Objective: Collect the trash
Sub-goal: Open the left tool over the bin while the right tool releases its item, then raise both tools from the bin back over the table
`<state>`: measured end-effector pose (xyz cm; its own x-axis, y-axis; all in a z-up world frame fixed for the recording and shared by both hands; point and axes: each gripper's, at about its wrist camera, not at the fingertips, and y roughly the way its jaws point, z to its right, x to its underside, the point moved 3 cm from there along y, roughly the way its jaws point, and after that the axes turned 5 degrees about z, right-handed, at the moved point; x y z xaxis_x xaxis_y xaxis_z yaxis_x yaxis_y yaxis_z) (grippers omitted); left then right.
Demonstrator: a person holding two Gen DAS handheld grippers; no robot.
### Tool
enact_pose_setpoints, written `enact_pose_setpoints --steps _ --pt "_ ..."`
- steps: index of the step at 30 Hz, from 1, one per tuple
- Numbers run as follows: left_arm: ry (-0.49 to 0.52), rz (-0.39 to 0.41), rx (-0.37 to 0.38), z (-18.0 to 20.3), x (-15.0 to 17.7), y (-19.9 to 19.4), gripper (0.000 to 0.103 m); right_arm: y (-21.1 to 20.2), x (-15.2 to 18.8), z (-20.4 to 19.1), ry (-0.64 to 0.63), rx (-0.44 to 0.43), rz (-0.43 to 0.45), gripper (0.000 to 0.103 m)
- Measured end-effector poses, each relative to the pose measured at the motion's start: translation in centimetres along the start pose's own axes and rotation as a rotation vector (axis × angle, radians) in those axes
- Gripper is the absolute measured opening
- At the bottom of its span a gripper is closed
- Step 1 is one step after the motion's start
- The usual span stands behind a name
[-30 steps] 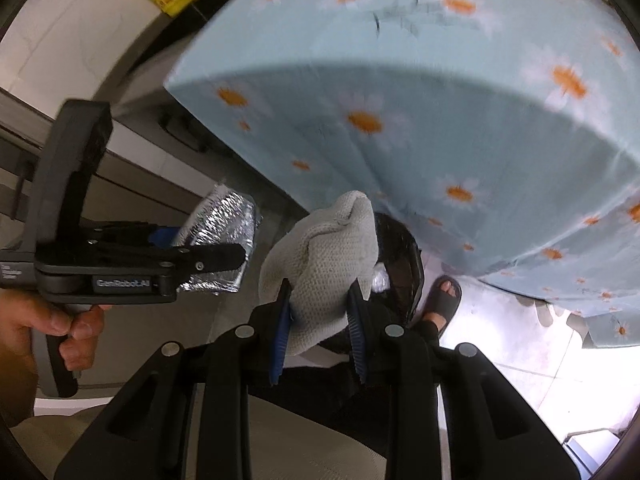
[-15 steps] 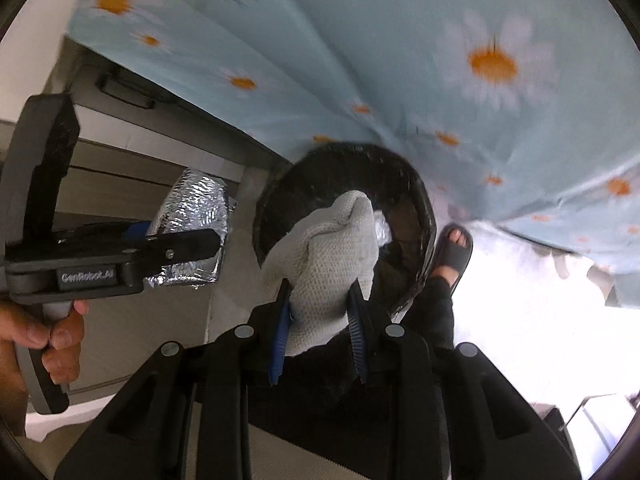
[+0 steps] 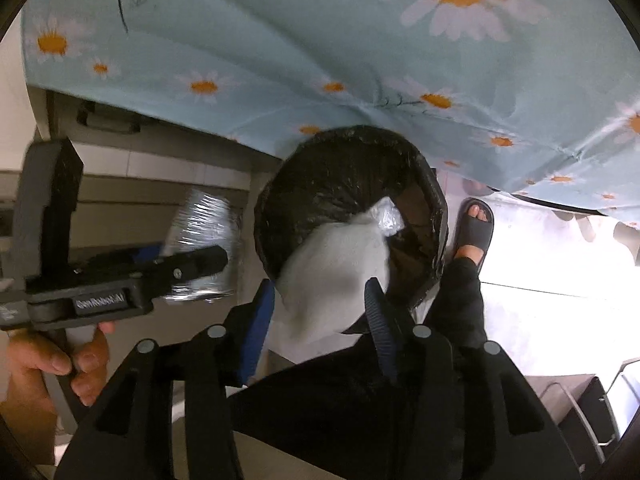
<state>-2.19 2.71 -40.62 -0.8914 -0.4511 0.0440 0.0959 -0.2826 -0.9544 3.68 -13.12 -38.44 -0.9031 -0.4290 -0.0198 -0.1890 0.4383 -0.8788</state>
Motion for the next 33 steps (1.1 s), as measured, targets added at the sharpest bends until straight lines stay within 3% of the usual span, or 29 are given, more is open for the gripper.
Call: enact_pose_setpoints --steps 2,17,33 --pt "-0.002 0.000 -0.005 0.0 0.0 0.1 0.077 -0.3 -0.1 0.1 0.005 0.004 0.003 0.048" --pt "0.005 0.026 0.005 0.4 -0.3 -1.1 0.077 -3.4 -0.4 -0.4 -0.012 0.035 0.062 0.048" --pt "0.071 0.196 0.060 2.4 -0.9 -10.5 0.077 -11.4 -1.4 -5.1 -0.125 -0.007 0.214 0.052"
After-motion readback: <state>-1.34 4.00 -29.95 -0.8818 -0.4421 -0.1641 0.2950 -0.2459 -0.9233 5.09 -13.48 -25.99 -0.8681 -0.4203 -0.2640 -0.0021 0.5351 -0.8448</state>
